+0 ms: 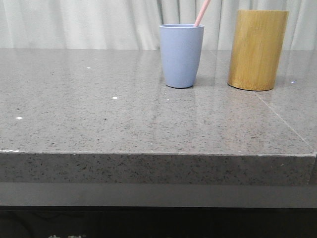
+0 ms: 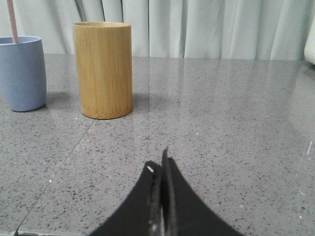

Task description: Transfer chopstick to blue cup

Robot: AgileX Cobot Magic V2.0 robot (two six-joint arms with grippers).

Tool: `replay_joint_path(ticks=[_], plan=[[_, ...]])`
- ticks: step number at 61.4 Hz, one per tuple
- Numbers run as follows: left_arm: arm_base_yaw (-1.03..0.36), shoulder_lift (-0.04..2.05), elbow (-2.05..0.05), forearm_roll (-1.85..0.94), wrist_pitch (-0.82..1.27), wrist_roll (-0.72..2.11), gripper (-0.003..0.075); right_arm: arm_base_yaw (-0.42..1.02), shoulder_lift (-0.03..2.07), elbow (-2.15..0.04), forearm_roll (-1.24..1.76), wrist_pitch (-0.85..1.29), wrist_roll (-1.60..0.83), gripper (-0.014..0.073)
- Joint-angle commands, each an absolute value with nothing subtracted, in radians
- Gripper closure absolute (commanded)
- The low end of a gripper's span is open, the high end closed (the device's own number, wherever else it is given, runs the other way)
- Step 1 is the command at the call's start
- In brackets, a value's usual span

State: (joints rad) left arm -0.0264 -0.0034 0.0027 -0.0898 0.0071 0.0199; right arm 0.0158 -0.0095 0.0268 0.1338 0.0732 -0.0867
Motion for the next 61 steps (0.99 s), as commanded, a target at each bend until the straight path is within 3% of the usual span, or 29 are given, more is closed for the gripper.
replay_joint_path(ticks=[1, 61], plan=[[-0.026, -0.027, 0.017, -0.097, -0.066, 0.013, 0.0739, 0.013, -0.031, 0.023, 0.139, -0.014, -0.092, 0.0662], [-0.026, -0.027, 0.017, -0.097, -0.066, 0.013, 0.0739, 0.009, -0.032, 0.023, 0.060, -0.100, 0.015, 0.0662]])
